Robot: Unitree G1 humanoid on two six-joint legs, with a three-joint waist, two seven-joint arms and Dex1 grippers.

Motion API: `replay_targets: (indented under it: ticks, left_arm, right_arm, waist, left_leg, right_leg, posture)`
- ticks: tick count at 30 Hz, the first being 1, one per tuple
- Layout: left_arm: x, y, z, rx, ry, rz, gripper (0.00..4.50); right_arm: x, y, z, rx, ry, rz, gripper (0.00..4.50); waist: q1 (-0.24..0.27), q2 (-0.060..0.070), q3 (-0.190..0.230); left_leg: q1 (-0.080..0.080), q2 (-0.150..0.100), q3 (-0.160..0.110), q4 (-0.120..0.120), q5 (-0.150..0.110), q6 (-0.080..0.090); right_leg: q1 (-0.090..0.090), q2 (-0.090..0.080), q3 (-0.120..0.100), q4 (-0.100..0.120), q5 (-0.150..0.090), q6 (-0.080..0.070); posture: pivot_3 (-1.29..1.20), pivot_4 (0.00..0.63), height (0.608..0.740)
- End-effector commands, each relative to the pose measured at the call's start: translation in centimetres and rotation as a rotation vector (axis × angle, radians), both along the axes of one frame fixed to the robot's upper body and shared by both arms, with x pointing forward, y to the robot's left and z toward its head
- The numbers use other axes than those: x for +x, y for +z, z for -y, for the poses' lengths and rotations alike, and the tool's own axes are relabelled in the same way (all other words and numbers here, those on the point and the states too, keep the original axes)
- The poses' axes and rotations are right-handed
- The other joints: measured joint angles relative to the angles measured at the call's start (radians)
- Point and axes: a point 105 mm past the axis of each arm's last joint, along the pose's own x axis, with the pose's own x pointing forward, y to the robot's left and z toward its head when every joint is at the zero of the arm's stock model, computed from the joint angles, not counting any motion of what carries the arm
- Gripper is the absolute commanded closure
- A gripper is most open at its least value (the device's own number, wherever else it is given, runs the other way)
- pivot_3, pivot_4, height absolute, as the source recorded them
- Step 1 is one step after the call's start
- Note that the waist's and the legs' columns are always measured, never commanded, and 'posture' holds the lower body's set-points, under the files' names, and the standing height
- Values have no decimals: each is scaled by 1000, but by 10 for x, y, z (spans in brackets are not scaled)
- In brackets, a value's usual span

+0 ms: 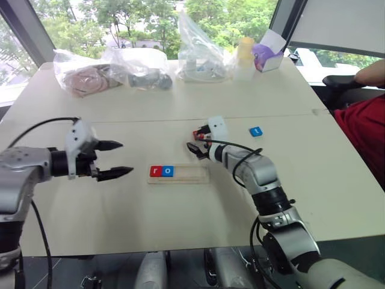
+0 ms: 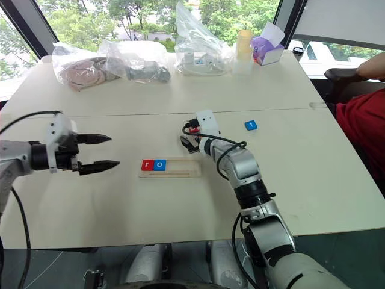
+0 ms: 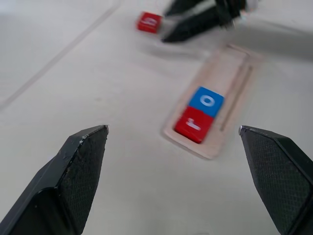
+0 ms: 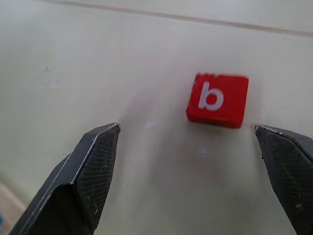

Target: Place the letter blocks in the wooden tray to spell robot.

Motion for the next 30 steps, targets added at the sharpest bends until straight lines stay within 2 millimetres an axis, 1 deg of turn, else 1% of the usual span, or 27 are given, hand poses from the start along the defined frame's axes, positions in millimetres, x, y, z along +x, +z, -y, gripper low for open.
replay_targets:
  ticks: [1, 3, 8, 11, 14, 15, 16, 17, 20, 21, 22, 23, 24, 26, 28, 30]
  left_arm:
    - [-6, 18, -3, -16, 61, 72, 15]
    - [-8, 19, -3, -26, 83, 80, 15]
    - [-13, 19, 2, -46, 105, 85, 15]
    - [-12, 19, 3, -49, 114, 90, 0]
    - [-11, 18, 3, -52, 117, 91, 0]
    - [-10, 17, 4, -50, 115, 90, 0]
    - [-10, 16, 5, -47, 113, 89, 0]
    - [-9, 15, 7, -45, 109, 88, 0]
    - [-8, 12, 18, -54, 69, 81, 0]
    - [-8, 12, 22, -61, 55, 80, 0]
    - [-10, 11, 28, -68, 30, 73, 0]
    - [-11, 11, 32, -72, 13, 69, 0]
    - [-13, 10, 39, -80, -16, 61, 0]
    - [-17, 6, 56, -97, -77, 42, 0]
    - [-19, 3, 64, -103, -108, 29, 0]
    - [-21, -3, 73, -115, -142, 6, 0]
  right_arm:
    - [16, 13, -2, -24, -60, 83, 0]
    - [19, 12, -5, -24, -69, 83, 0]
    - [24, 7, -24, -34, -41, 84, 0]
    - [26, 3, -34, -57, -28, 90, 843]
    - [26, 2, -39, -84, -16, 103, 2328]
    - [26, 2, -39, -85, -15, 104, 2915]
    - [26, 2, -38, -90, -12, 108, 3306]
    - [27, 3, -37, -94, -15, 115, 3277]
    - [28, 27, -18, -88, -47, 216, 3276]
    - [26, 36, -11, -69, -61, 252, 3276]
    - [22, 45, 1, -55, -81, 279, 3276]
    - [17, 51, 9, -46, -94, 297, 3276]
    - [8, 58, 25, -35, -122, 322, 3276]
    - [-19, 62, 63, -35, -205, 334, 3276]
    - [-39, 63, 81, -39, -249, 328, 3276]
    - [-67, 58, 102, -34, -335, 285, 3276]
  waist:
    - [-2, 0, 0]
    - [-2, 0, 0]
    - [-3, 0, 0]
    - [-6, 0, 0]
    - [-7, 0, 0]
    - [-7, 0, 0]
    - [-7, 0, 0]
    - [-7, 0, 0]
    - [-4, 0, 0]
    - [-1, 0, 0]
    - [3, 0, 0]
    - [4, 0, 0]
    - [7, 0, 0]
    - [20, 0, 0]
    - [27, 0, 0]
    - [26, 0, 0]
  left_leg:
    - [0, 0, 0, 0, 0, 0]
    - [0, 0, 0, 0, 0, 0]
    - [1, 1, 0, 0, 0, 0]
    - [1, 2, 0, 0, 0, 0]
    - [1, 2, 0, -1, 0, 0]
    - [1, 2, 0, 0, 0, 0]
    - [1, 2, 0, 0, 0, 0]
    - [1, 2, 0, 0, 0, 0]
    - [1, 2, 0, -1, 0, 0]
    - [1, 2, 0, -1, 0, 0]
    - [0, 2, 0, -1, 0, 0]
    - [0, 1, -1, -1, 0, 0]
    - [0, 1, -1, -1, 0, 0]
    - [-1, 0, -1, -1, 0, 0]
    - [-1, -1, -1, -2, 0, 0]
    - [-1, 0, -1, -1, 0, -1]
  right_leg:
    - [0, 0, 0, 0, 0, 0]
    - [0, 0, 0, 0, 0, 0]
    - [0, 2, 0, 0, 0, -1]
    - [0, 2, 0, 0, 1, -1]
    - [0, 2, 0, 0, 1, -2]
    - [0, 2, 0, 0, 1, -2]
    - [0, 2, 0, 0, 1, -2]
    - [0, 2, 0, 0, 1, -2]
    - [0, 2, 0, 0, 1, -2]
    - [0, 2, 0, 0, 1, -2]
    - [0, 2, 0, 0, 1, -2]
    - [0, 1, 0, 0, 1, -2]
    - [0, 0, 0, 0, 1, -2]
    - [0, -1, 0, -1, 1, -2]
    - [0, -1, 0, -1, 1, -1]
    - [0, 0, 0, -1, 1, -1]
  posture:
    - [0, 150, 740]
    - [0, 150, 740]
    - [0, 150, 740]
    - [0, 150, 740]
    - [0, 150, 740]
    - [0, 150, 740]
    - [0, 150, 740]
    - [0, 150, 740]
    - [0, 150, 740]
    - [0, 150, 740]
    - [0, 150, 740]
    - [0, 150, 740]
    - [0, 150, 740]
    - [0, 150, 740]
    - [0, 150, 740]
    - [0, 150, 740]
